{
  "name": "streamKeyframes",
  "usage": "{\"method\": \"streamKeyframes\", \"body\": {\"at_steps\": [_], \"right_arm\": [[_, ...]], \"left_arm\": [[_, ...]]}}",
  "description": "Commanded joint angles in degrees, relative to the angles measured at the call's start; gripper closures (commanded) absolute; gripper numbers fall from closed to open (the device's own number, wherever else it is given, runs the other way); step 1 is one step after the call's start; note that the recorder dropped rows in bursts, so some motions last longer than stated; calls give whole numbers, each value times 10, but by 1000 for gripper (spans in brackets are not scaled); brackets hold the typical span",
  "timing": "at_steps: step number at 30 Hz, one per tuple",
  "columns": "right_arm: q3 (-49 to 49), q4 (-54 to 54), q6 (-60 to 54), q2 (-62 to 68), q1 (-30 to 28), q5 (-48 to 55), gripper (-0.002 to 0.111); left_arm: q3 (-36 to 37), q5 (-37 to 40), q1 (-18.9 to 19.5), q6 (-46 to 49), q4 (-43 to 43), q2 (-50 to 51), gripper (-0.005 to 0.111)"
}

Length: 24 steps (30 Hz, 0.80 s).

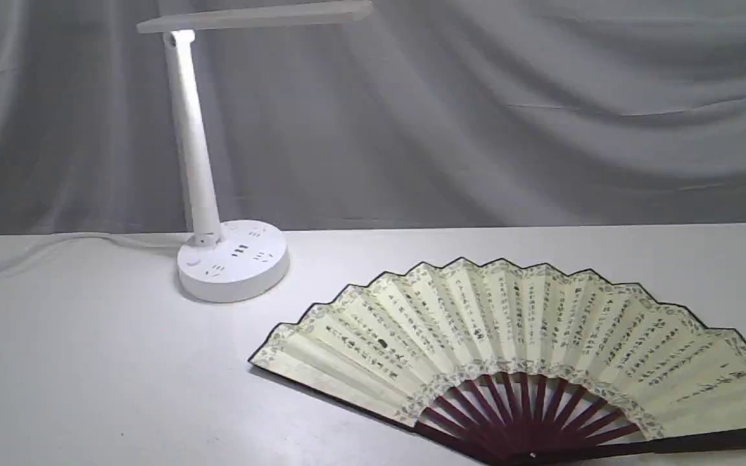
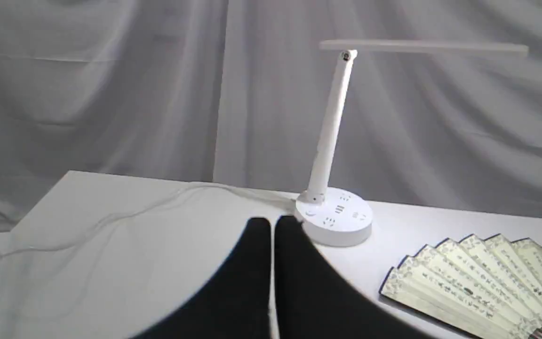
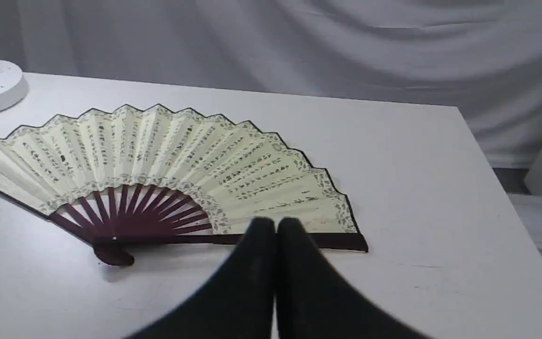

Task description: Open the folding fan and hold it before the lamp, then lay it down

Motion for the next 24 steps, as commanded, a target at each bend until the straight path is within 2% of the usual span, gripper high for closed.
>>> {"method": "streamKeyframes", "body": {"at_steps": [1, 7, 11, 19, 22, 24], "right_arm": [[11, -23, -6, -34, -3, 18, 108], [13, -30, -6, -34, -3, 45, 108], [24, -20, -6, -34, -3, -19, 108], [138, 7, -6, -34, -3, -160, 108], [186, 18, -6, -34, -3, -232, 108], [218, 18, -6, -34, -3, -281, 108]], "left_arm": [[5, 7, 2, -4, -6, -34, 107], [-6, 29, 2, -4, -6, -34, 107], [8, -3, 2, -1, -5, -34, 107], [126, -106, 2, -1, -5, -34, 107], [189, -197, 2, -1, -3, -34, 107], [220, -227, 2, -1, 0, -34, 107]]}}
